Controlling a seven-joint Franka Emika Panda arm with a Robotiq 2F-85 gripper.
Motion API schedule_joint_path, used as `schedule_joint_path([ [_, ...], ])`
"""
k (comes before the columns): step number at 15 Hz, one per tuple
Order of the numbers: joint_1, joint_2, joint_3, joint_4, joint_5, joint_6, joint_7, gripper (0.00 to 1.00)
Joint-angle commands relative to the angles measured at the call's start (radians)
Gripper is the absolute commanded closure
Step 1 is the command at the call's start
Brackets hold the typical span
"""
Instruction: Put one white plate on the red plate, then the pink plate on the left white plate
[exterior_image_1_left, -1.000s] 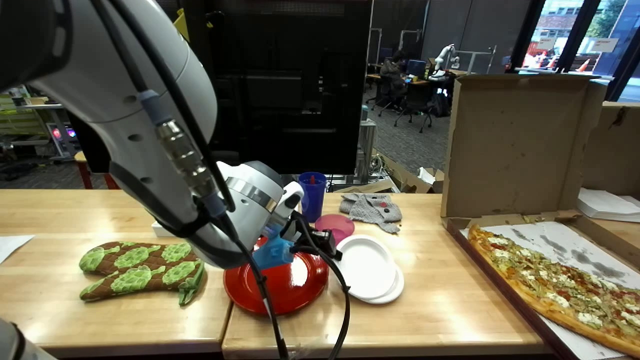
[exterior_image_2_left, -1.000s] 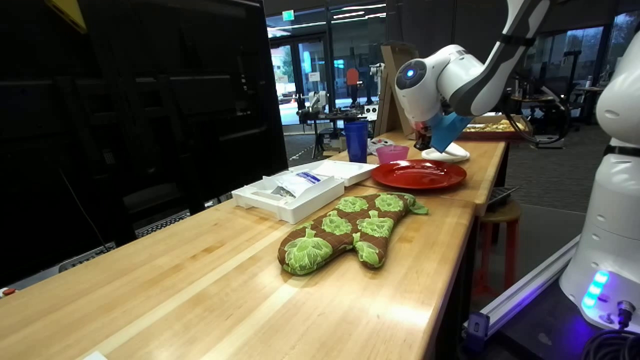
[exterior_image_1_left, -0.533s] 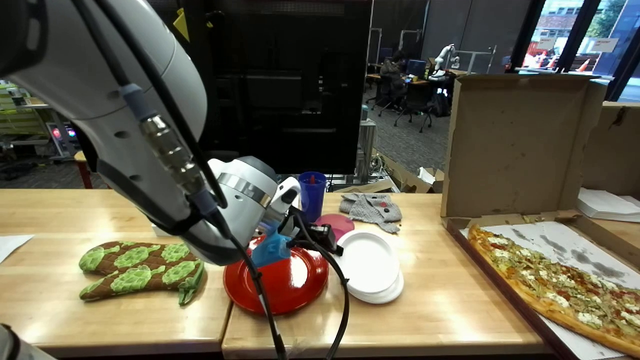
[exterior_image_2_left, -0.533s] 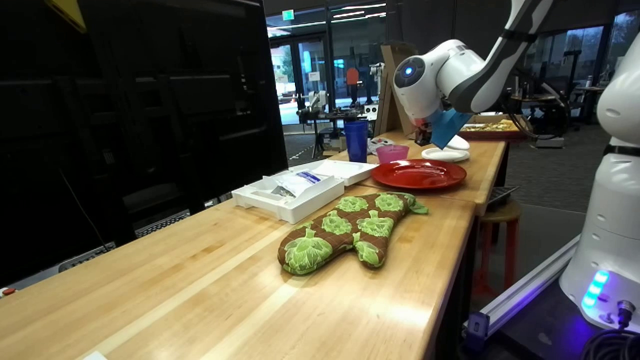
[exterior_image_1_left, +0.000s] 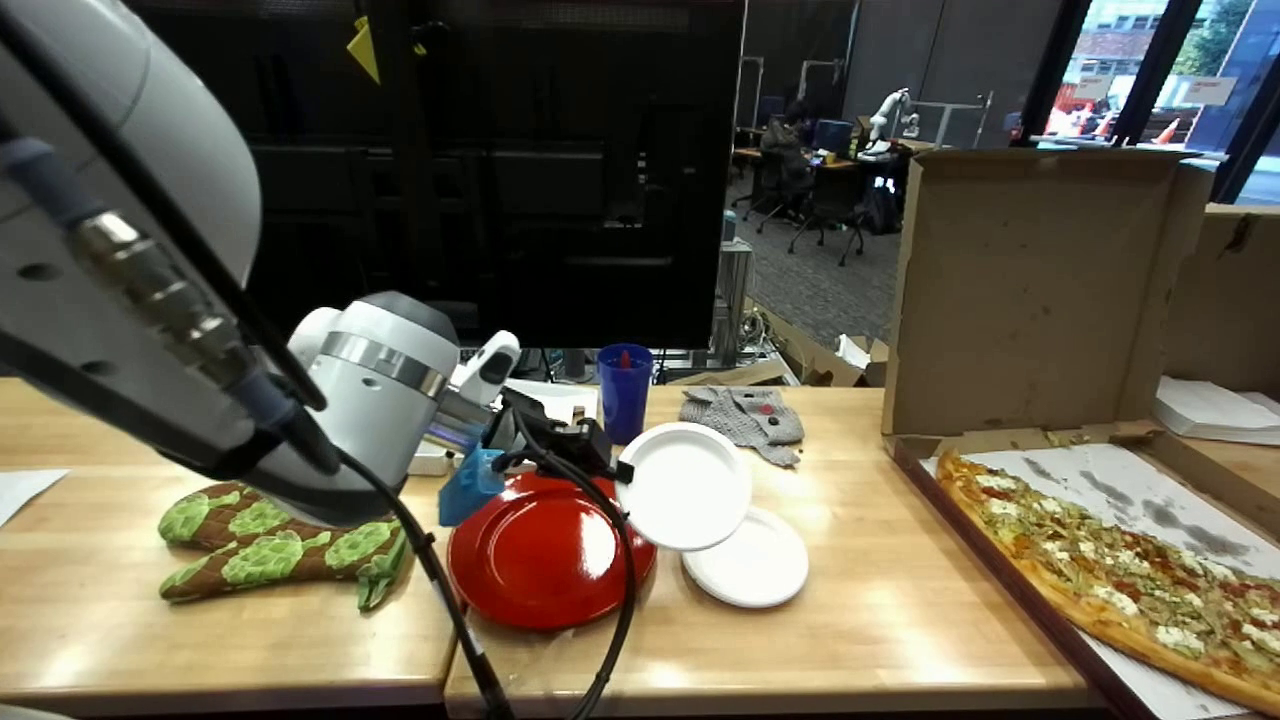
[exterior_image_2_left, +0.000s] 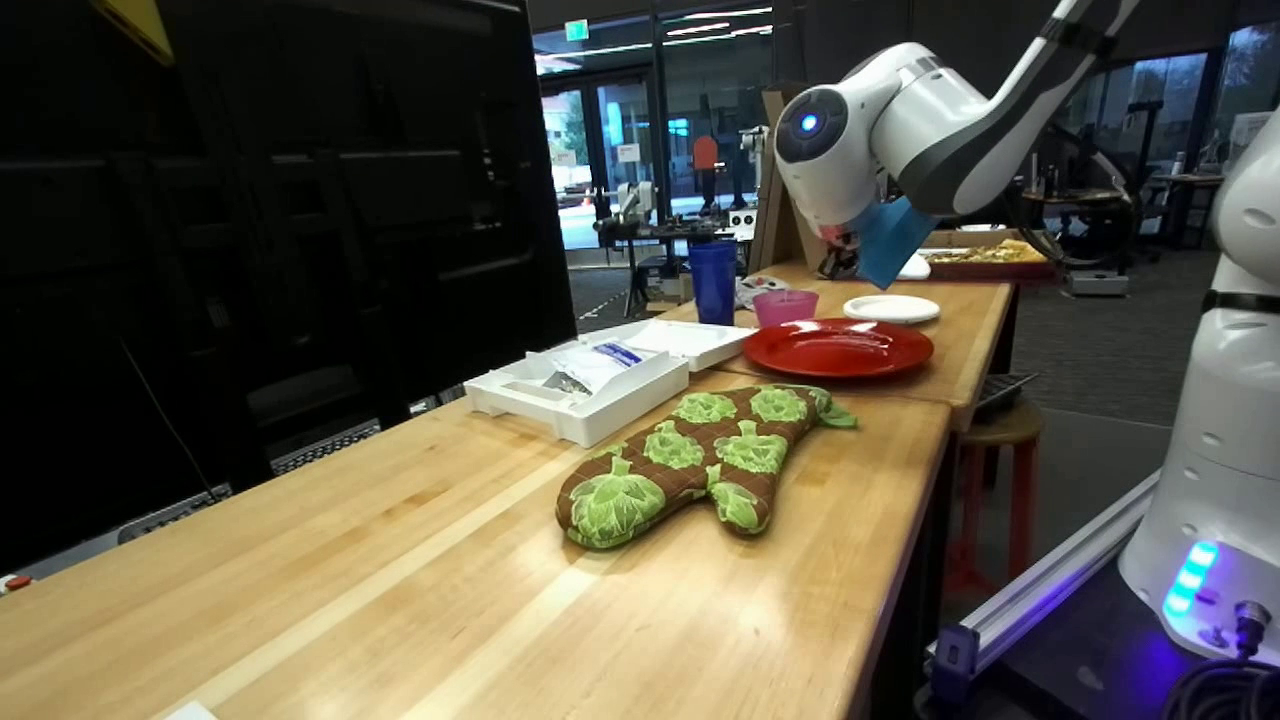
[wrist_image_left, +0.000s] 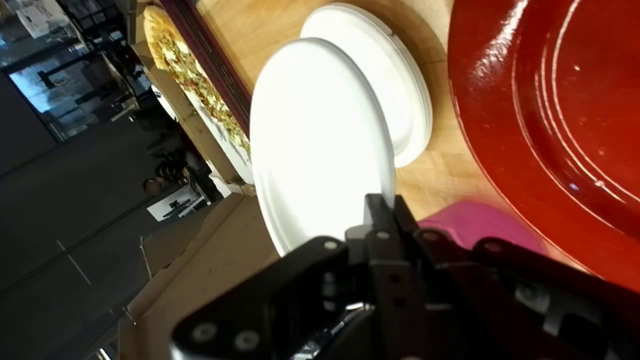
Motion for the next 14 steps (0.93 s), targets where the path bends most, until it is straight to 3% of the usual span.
schedule_joint_path([
  [1, 0.064, -0.158, 0.017, -0.074, 0.061, 0.038, -0.067, 0.99],
  [6, 0.137, -0.194, 0.040, -0.048, 0.161, 0.092, -0.186, 0.99],
  [14, 0.165, -0.200, 0.112, -0.043, 0.459, -0.035, -0.481, 0.99],
])
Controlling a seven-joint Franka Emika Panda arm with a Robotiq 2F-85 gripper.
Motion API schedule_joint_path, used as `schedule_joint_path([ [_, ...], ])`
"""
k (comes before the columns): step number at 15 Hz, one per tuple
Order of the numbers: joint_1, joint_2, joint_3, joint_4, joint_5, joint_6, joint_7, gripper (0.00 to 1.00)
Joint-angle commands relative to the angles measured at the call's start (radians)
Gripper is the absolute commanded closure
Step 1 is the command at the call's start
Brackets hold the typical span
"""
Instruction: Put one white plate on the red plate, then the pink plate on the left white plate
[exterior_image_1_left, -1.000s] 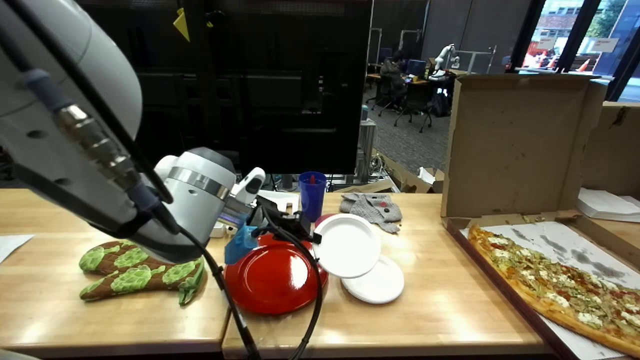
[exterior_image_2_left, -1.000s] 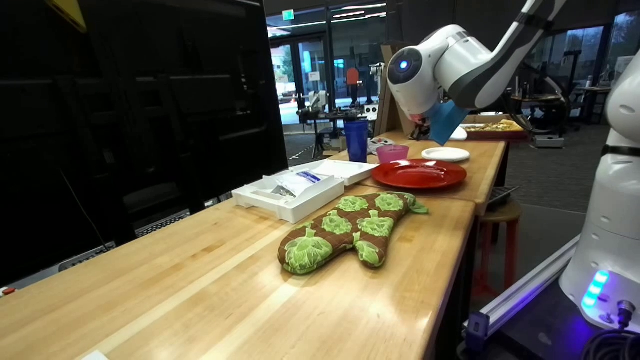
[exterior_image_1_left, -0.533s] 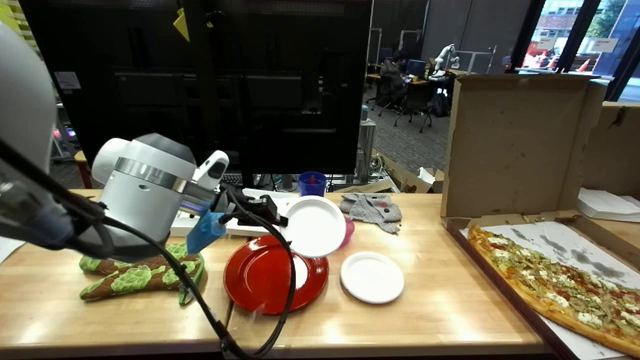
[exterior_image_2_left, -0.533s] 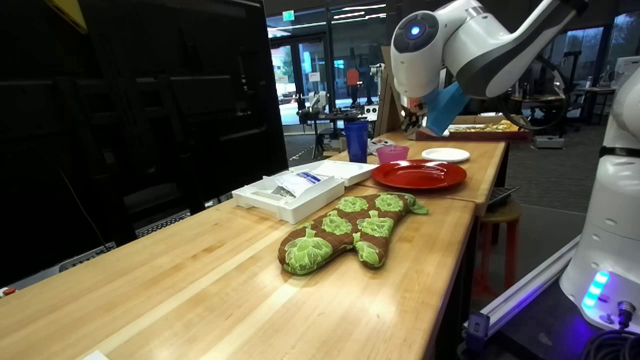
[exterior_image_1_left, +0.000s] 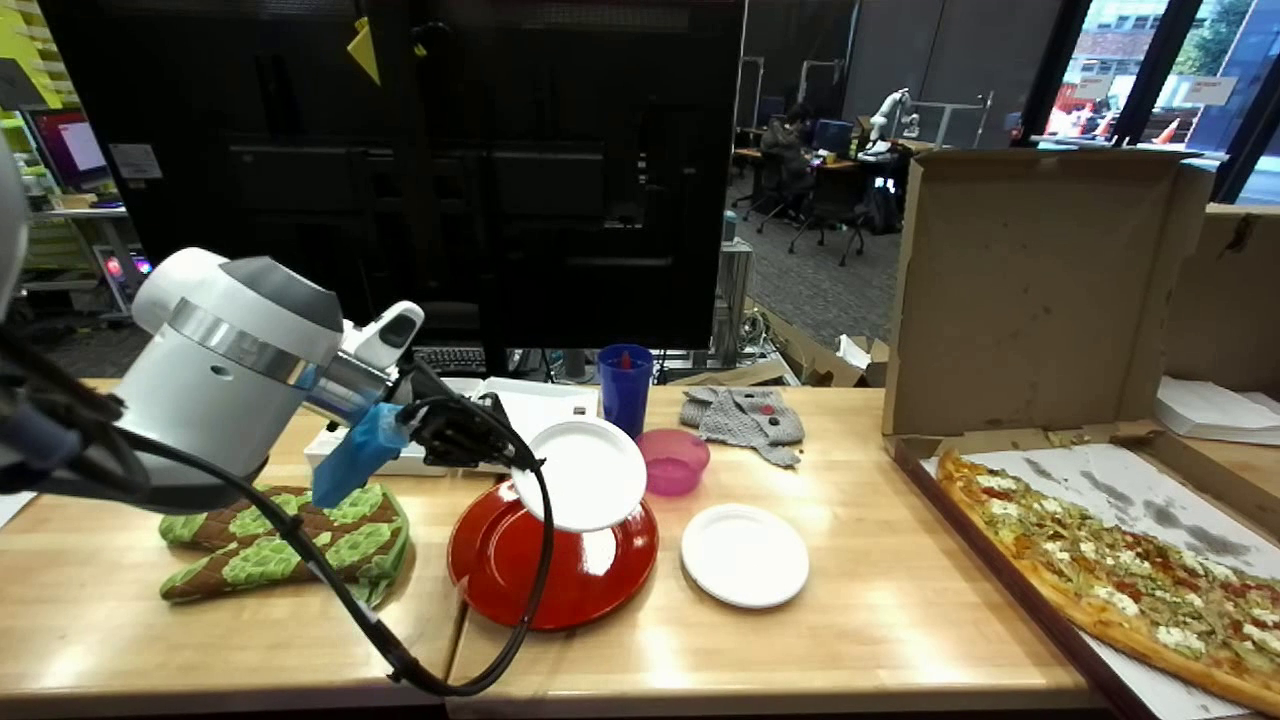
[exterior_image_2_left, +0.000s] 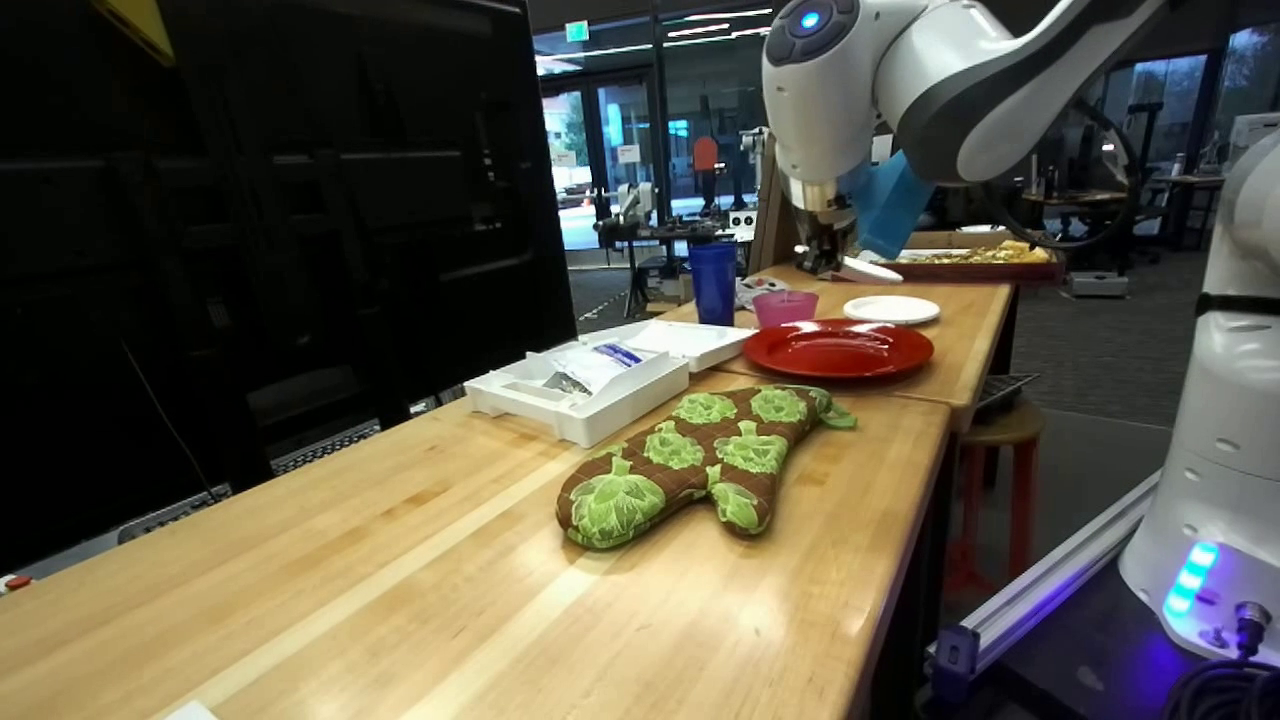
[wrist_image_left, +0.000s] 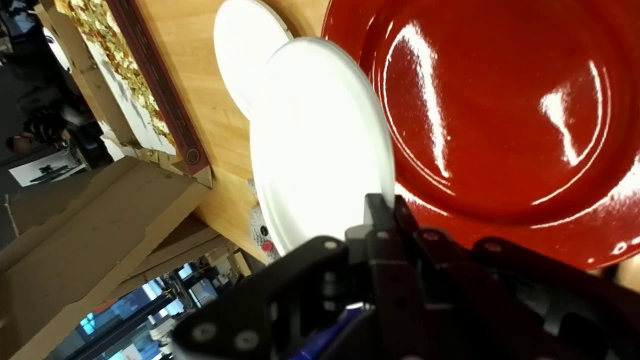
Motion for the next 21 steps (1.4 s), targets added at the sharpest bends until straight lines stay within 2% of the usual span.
schedule_joint_path([
  [1, 0.004, -0.019, 0.030, 0.000, 0.110, -0.055, -0.127, 0.99],
  [4, -0.008, 0.001, 0.060, 0.010, 0.147, -0.081, -0.167, 0.99],
  [8, -0.031, 0.055, 0.096, 0.032, 0.134, -0.099, -0.149, 0.99],
  [16, -0.049, 0.173, 0.116, 0.090, 0.121, -0.096, -0.129, 0.99],
  [21, -0.054, 0.238, 0.105, 0.135, 0.125, -0.071, -0.123, 0.99],
])
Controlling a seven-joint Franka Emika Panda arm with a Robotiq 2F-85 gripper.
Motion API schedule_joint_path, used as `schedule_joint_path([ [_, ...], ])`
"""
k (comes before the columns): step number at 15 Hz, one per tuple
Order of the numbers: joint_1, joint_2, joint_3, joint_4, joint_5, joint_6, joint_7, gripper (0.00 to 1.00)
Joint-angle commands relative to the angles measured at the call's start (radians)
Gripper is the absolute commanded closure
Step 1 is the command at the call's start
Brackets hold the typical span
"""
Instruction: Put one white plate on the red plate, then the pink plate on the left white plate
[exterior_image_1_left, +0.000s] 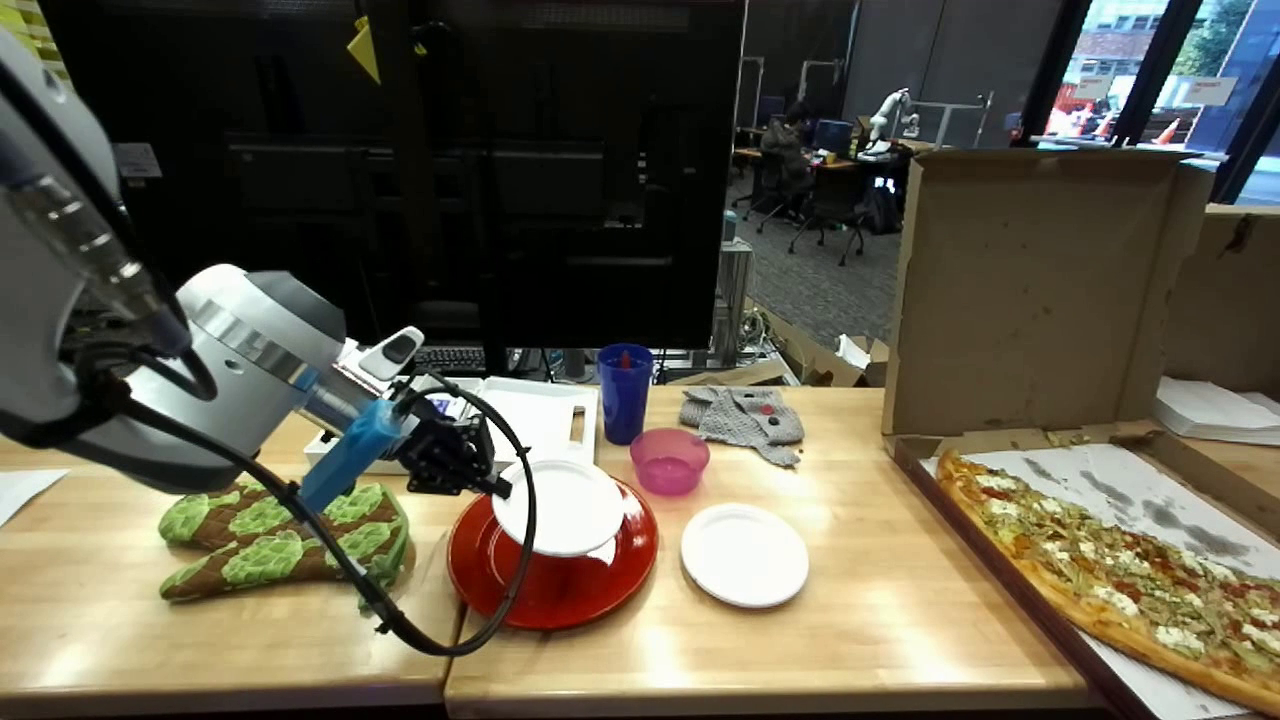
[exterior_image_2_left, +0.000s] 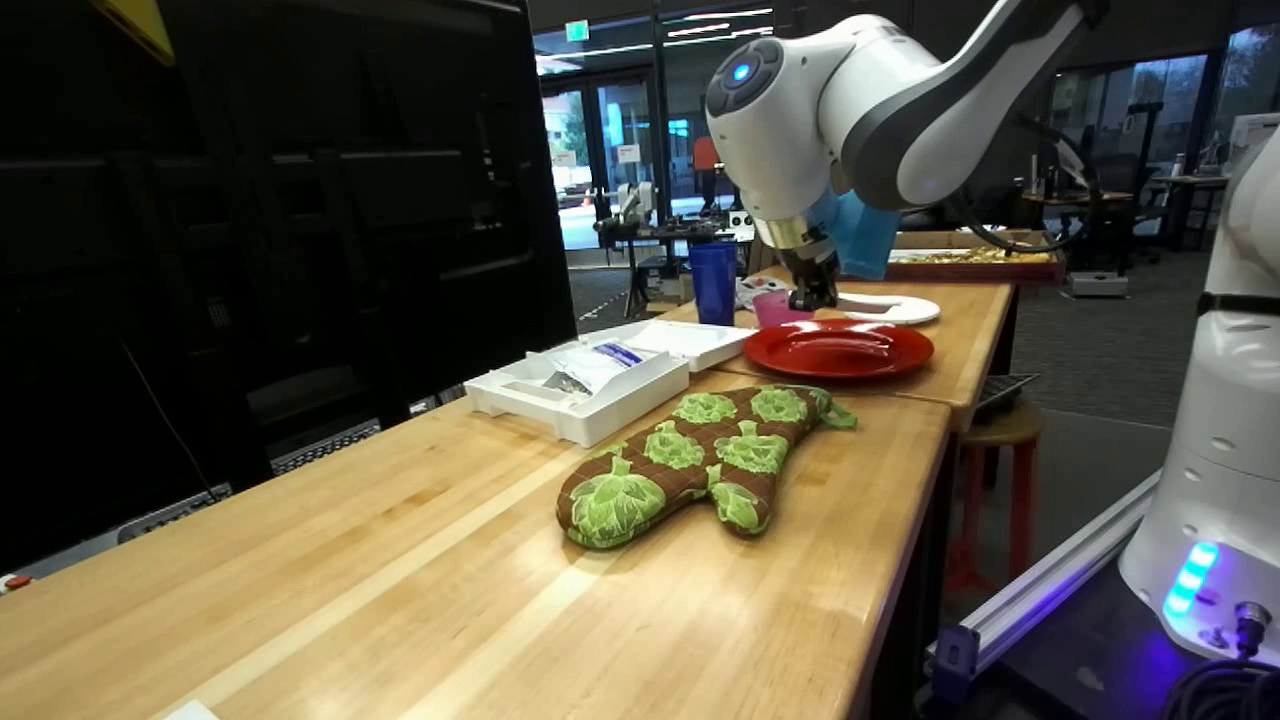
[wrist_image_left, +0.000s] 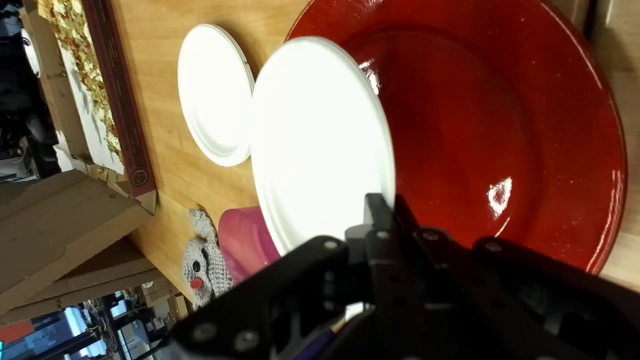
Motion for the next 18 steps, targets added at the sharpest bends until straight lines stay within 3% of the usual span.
schedule_joint_path([
  [1, -0.018, 0.063, 0.002, 0.047, 0.001, 0.010, 0.012, 0.99],
  [16, -0.051, 0.222, -0.031, 0.101, -0.029, 0.045, 0.058, 0.99],
  [17, -0.047, 0.223, -0.028, 0.101, -0.033, 0.043, 0.057, 0.71],
  [18, -0.044, 0.222, -0.027, 0.099, -0.037, 0.046, 0.055, 0.71],
])
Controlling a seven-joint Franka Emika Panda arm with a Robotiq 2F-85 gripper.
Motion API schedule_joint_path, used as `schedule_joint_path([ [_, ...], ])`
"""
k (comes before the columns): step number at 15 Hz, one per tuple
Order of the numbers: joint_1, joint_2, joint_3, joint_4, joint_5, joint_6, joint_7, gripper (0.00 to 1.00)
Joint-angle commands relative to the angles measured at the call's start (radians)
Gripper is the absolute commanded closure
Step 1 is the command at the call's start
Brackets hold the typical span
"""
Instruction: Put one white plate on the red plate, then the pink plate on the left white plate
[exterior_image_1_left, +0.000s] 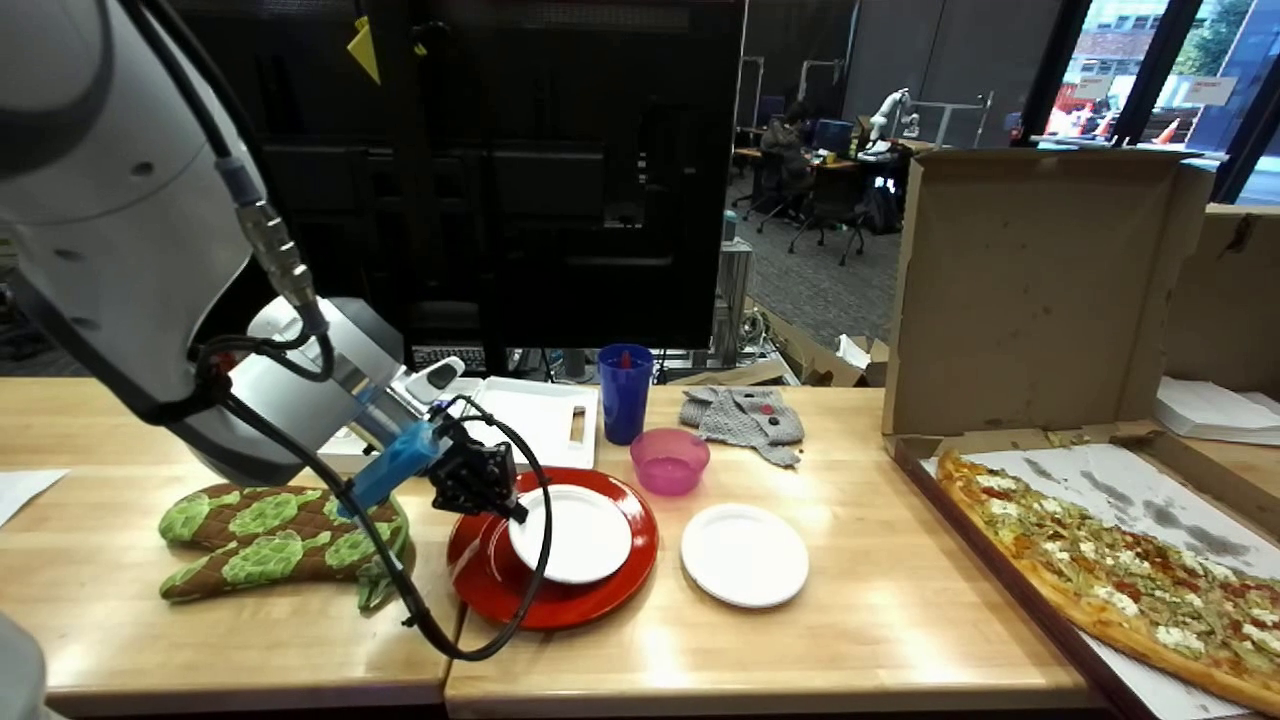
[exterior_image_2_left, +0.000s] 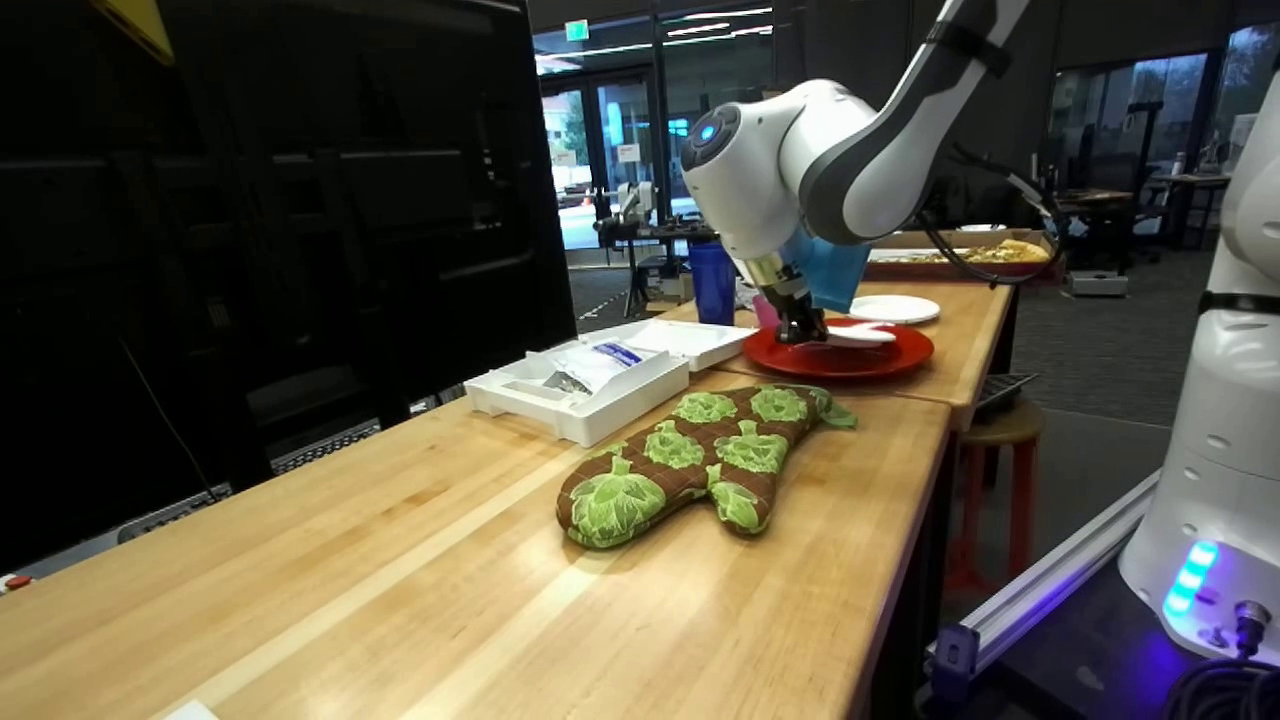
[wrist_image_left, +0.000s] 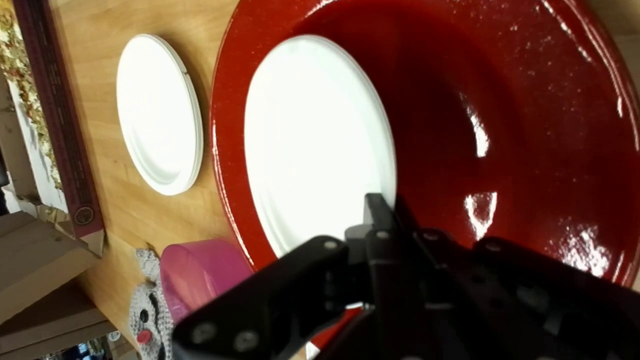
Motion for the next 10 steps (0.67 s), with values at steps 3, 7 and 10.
schedule_joint_path([
  [3, 0.017, -0.006, -0.002, -0.001, -0.013, 0.025, -0.011, 0.55],
  [7, 0.022, -0.018, -0.004, -0.007, 0.009, 0.057, -0.037, 0.27],
  [10, 0.024, -0.026, -0.005, -0.009, 0.025, 0.074, -0.053, 0.06],
])
